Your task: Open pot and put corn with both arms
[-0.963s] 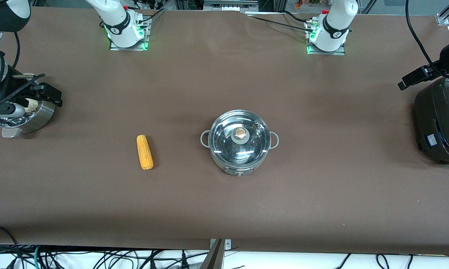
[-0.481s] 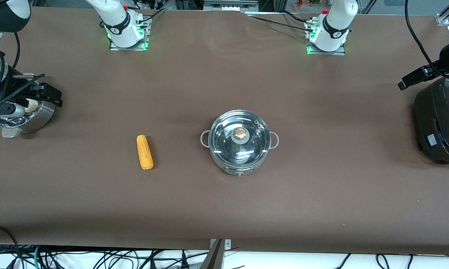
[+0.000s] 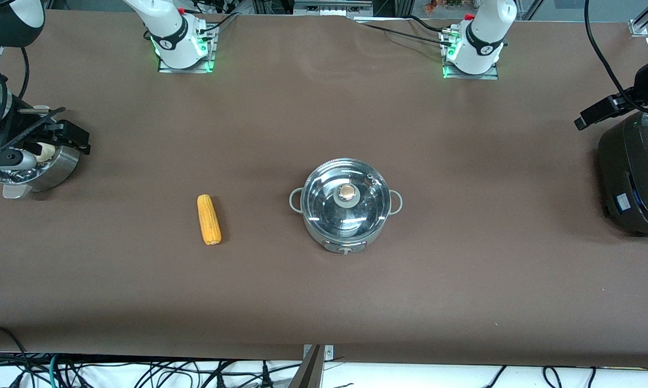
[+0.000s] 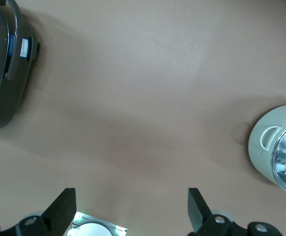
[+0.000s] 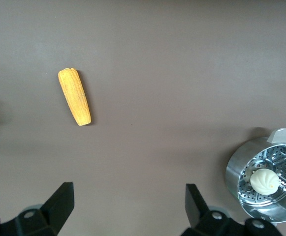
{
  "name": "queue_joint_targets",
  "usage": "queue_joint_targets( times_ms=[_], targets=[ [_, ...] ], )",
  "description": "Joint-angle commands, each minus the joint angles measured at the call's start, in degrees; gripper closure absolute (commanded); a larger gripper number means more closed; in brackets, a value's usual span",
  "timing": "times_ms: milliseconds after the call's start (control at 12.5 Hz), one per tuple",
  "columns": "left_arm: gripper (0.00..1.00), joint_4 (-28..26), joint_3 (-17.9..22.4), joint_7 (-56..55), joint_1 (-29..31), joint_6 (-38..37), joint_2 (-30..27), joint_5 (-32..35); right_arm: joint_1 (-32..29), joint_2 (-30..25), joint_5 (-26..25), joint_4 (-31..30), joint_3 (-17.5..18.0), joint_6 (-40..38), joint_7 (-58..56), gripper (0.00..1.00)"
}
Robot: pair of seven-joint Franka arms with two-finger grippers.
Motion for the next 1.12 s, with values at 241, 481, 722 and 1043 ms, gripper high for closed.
queue_joint_targets(
  times_ms=[241,481,722,1043],
  targets=[
    [0.0,1.12,-0.57,-0.23,0.09,-1.2,0.07,-0.9,-0.03,0.68,0.34,1.96,-0.03,-1.12,-0.21,0.0],
    [0.0,1.38,-0.75,0.03,-1.14,-2.52,0.15,-1.16,0.05,0.76,0.34,1.96,-0.03,-0.95,0.14,0.0],
    [0.0,8.3,-1.45,-8.35,-5.26,-2.52,5.58,-6.77,0.05,2.25,1.91,1.88,0.06,-0.16,0.58,0.0],
    [0.0,15.61,-1.36,-24.89,-16.85,0.01,14.2,-7.49,-0.12,7.42,7.01,1.61,0.06,2.38,-0.03,0.0]
  ],
)
